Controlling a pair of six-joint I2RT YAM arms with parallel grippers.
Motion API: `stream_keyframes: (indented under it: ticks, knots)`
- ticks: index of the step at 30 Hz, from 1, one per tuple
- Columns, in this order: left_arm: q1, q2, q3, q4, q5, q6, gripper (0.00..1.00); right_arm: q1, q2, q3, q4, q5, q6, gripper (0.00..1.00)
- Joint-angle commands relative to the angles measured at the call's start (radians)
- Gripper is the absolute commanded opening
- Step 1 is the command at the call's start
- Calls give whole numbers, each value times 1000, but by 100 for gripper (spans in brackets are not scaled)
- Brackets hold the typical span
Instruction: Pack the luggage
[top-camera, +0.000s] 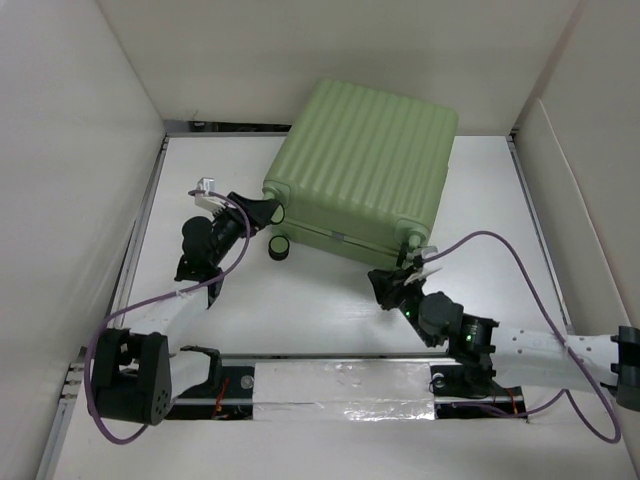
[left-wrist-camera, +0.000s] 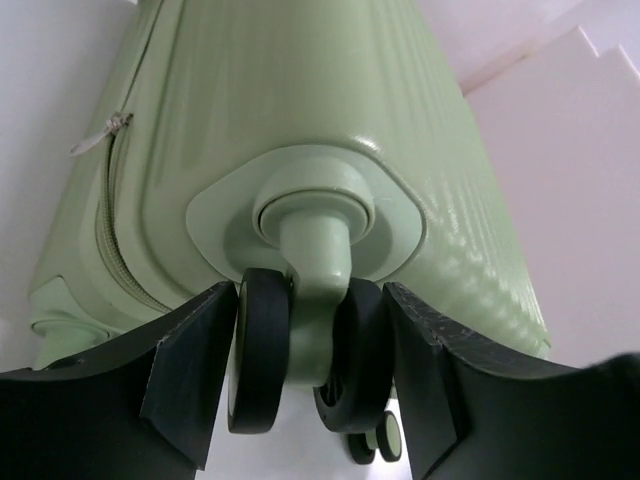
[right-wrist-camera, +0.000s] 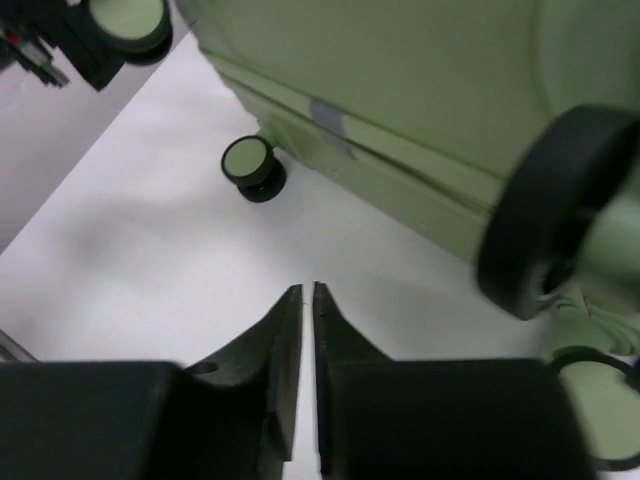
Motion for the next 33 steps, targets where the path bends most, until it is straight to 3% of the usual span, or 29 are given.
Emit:
stream_keyframes:
  ticks: [1, 2, 5, 7, 9, 12, 13, 16, 17, 21, 28, 32, 33]
  knots:
    - [-10, 34, 1, 144, 77, -12, 56, -34, -80, 63, -197, 68, 81, 26]
    - [-20, 50, -2, 169, 81, -15, 56, -49, -100, 66, -228, 80, 98, 38]
    - [-33, 72, -2, 180, 90, -18, 61, -61, -192, 68, -298, 71, 94, 53]
    - [-44, 77, -1, 182, 100, -10, 66, -61, -253, 66, -337, 69, 92, 57]
    - [-44, 81, 4, 185, 95, -7, 62, -61, -300, 65, -383, 62, 95, 60]
    - [-44, 87, 17, 188, 89, -7, 45, -70, -332, 59, -423, 83, 118, 60]
    - [-44, 86, 17, 194, 86, -10, 28, -70, -340, 57, -450, 85, 118, 60]
    - [-44, 78, 13, 207, 74, -14, 3, -90, -344, 66, -457, 75, 100, 60]
    - [-44, 69, 8, 214, 72, -15, 0, -105, -338, 80, -457, 72, 91, 61]
    - [-79, 29, -50, 256, 77, -26, 0, -212, -274, 121, -461, 69, 40, 62]
    - [-263, -95, -145, 167, -49, 14, 0, -539, -194, 152, -285, -246, -141, 56]
    - [-336, -176, -209, 161, -112, -15, 0, -697, -145, 152, -159, -438, -219, 42]
    - [-347, -187, -225, 156, -127, -18, 0, -727, -127, 158, -145, -546, -241, 36]
